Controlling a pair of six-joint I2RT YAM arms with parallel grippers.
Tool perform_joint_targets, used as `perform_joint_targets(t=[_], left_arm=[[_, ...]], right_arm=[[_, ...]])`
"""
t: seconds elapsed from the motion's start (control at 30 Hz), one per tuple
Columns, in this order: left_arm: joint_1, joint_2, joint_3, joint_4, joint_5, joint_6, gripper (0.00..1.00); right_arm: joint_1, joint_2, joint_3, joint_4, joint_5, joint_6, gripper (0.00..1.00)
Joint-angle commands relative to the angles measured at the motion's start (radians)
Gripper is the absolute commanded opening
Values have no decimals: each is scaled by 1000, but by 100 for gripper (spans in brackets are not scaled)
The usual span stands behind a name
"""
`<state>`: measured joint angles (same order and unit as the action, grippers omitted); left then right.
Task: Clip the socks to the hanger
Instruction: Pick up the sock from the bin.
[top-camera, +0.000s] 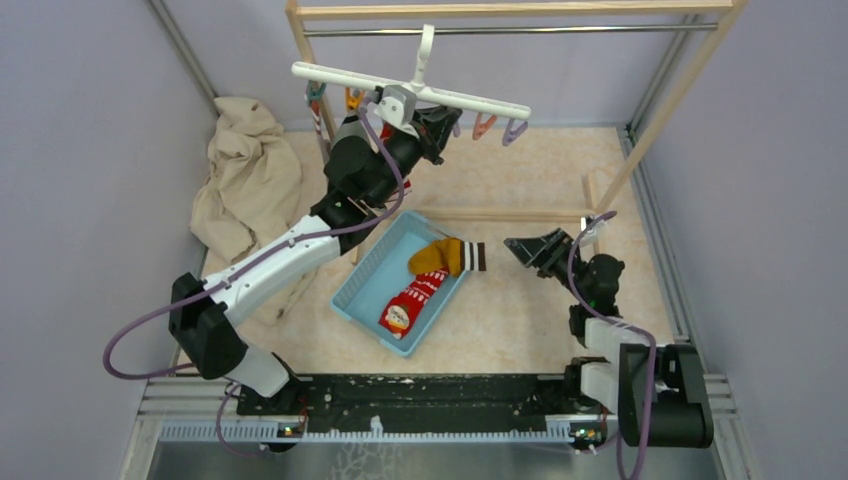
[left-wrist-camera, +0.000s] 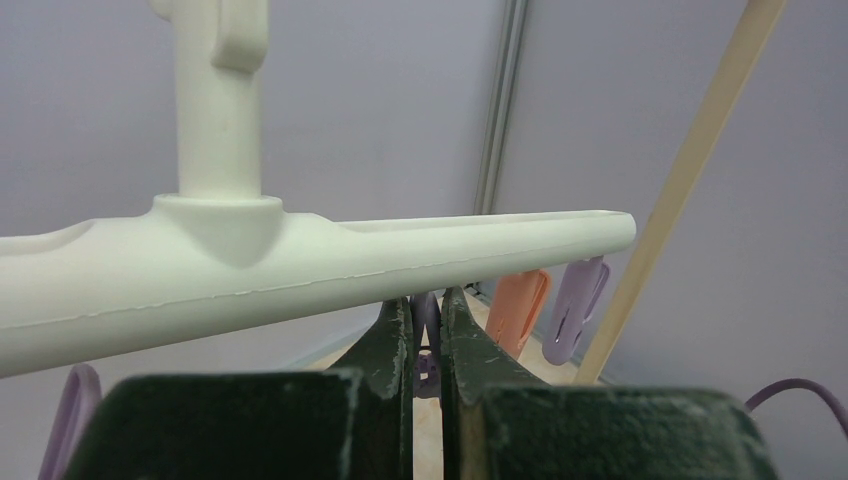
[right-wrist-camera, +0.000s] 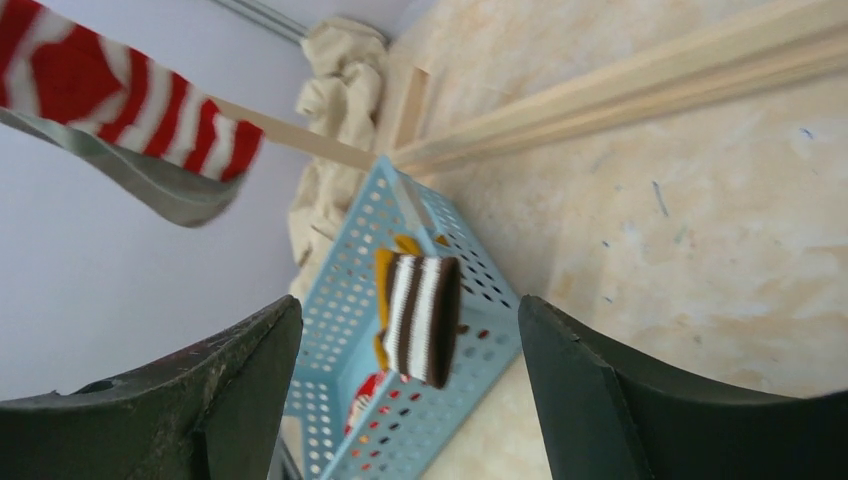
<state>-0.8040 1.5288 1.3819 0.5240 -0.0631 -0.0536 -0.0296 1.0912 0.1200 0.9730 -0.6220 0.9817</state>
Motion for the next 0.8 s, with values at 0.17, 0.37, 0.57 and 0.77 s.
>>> perform_joint_targets(t=[0.17,0.37,0.57,0.77], left_arm=[[-8,42,-9,-154,50,-26,1],[-8,31,-13,-162,34,-16,1],[-8,24,-26,-162,38,-19,1],[-8,7,-40,-163,27,-14,1]], right_arm=[[65,237,64,66,-49,-112,74],[139,318,81,107,10,-117,75],[159,395,97,193,-1,-76,75],[219,452,119,252,20,-58,75]])
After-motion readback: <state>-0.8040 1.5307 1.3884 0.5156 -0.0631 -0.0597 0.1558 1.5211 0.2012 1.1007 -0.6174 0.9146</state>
